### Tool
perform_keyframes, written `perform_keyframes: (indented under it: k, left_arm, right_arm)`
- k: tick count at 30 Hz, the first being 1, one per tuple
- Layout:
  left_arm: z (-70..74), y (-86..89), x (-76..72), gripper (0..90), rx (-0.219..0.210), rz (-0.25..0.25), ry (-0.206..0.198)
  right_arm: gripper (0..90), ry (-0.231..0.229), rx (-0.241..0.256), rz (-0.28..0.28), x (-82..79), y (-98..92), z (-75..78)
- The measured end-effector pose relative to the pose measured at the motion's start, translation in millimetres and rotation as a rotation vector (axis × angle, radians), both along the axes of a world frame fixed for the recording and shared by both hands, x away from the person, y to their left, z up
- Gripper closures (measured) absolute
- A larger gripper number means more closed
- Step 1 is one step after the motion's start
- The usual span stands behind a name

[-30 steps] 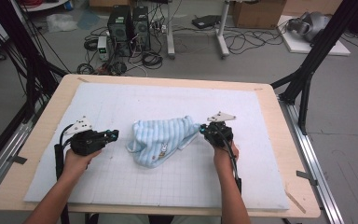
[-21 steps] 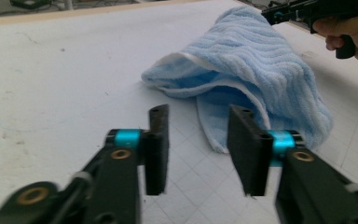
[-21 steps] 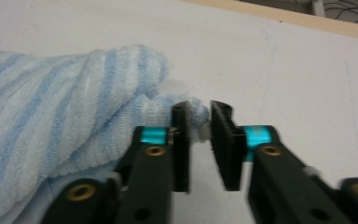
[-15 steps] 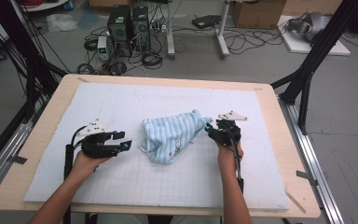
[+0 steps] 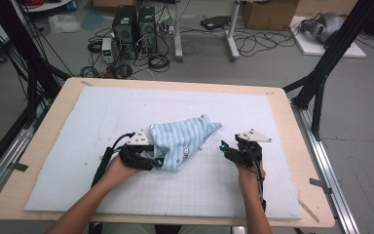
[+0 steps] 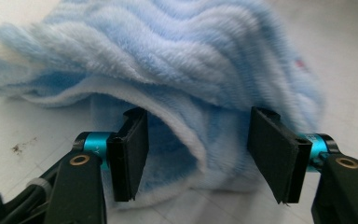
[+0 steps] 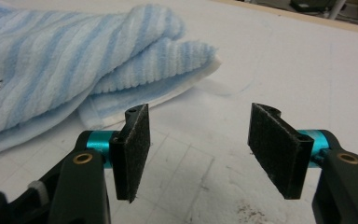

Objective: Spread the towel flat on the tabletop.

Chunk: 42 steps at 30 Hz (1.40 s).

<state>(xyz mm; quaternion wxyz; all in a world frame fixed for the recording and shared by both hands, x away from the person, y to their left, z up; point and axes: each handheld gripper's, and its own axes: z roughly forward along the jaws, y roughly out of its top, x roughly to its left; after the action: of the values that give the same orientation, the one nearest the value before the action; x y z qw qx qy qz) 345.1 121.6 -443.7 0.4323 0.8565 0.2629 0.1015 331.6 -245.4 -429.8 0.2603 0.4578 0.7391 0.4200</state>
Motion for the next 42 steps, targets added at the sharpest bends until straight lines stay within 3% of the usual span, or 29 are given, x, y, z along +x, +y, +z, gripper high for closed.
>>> perform_keyframes:
  k: [1, 2, 3, 7, 8, 9, 12, 14, 18, 22, 24, 26, 27, 28, 31, 32, 34, 36, 40, 42]
  left_arm:
    - [-0.2, -0.7, 0.4, 67.9, 0.017, 0.005, -0.006]
    - [0.2, 0.1, 0.9, 67.9, 0.025, 0.01, -0.013]
    - [3.1, 4.6, 1.9, 85.7, -0.013, 0.019, -0.017]
    - [13.3, 19.6, 4.2, 86.5, -0.166, 0.076, -0.008]
    - [13.3, 19.6, 4.2, 86.6, -0.166, 0.076, -0.008]
    - [17.5, 27.0, 4.7, 86.5, -0.217, 0.086, -0.008]
    - [20.0, 32.7, 4.0, 86.5, -0.251, 0.094, 0.0]
    - [20.2, 34.8, 4.1, 86.5, -0.248, 0.097, -0.002]
    - [20.8, 38.0, 4.8, 86.5, -0.264, 0.113, -0.002]
    - [22.2, 44.3, 5.5, 86.5, -0.272, 0.13, -0.003]
    - [22.2, 46.9, 5.4, 86.5, -0.272, 0.137, -0.001]
    - [21.4, 48.1, 5.0, 86.5, -0.266, 0.138, 0.004]
    - [21.2, 48.5, 4.7, 86.5, -0.261, 0.137, 0.005]
    - [20.4, 50.5, 4.1, 86.5, -0.254, 0.141, 0.009]
    - [19.3, 53.4, 4.3, 86.5, -0.244, 0.152, 0.012]
    - [18.2, 56.0, 4.8, 86.5, -0.232, 0.167, 0.011]
    - [15.5, 62.6, 6.3, 86.5, -0.191, 0.204, 0.004]
    - [13.9, 65.7, 7.3, 86.5, -0.156, 0.229, 0.001]
    - [12.8, 71.8, 8.8, 86.6, -0.116, 0.262, 0.001]
    - [11.8, 74.2, 8.9, 86.5, -0.093, 0.274, 0.006]
  right_arm:
    - [41.2, 0.012, 0.005, 0.028, 0.4, 2.6, -2.0]
    - [41.2, 0.012, 0.005, 0.028, 0.4, 2.6, -2.0]
    - [45.5, 0.027, 0.003, 0.082, 0.9, 10.0, -4.0]
    - [49.4, 0.061, 0.008, 0.184, 2.9, 31.1, -7.8]
    - [49.4, 0.061, 0.008, 0.184, 2.9, 31.1, -7.8]
    - [47.9, 0.076, 0.005, 0.227, 5.2, 43.8, -10.2]
    - [46.2, 0.094, -0.004, 0.27, 8.2, 60.7, -12.0]
    - [45.9, 0.108, 0.031, 0.3, 12.1, 71.2, -12.8]
    - [44.8, 0.134, 0.05, 0.337, 15.2, 85.4, -13.8]
    - [45.7, 0.171, -0.01, 0.35, 16.7, 100.9, -19.1]
    - [47.6, 0.177, -0.009, 0.356, 17.0, 102.4, -20.0]
    - [74.9, 0.138, -0.032, 0.387, 15.9, 107.4, -17.6]
    - [83.6, 0.126, -0.025, 0.396, 16.1, 107.8, -16.3]
    - [85.3, 0.107, -0.006, 0.397, 16.5, 107.7, -14.1]
    - [86.3, 0.068, 0.031, 0.371, 19.5, 104.6, -7.1]
    - [86.4, 0.038, 0.044, 0.319, 24.4, 100.2, 0.0]
    - [86.4, 0.02, 0.044, 0.253, 31.4, 96.1, 6.4]
    - [86.4, 0.018, 0.027, 0.198, 38.8, 93.8, 10.5]
    - [86.4, 0.023, -0.09, 0.065, 55.3, 92.0, 11.9]
    - [86.3, 0.038, -0.122, 0.011, 60.5, 90.1, 7.9]
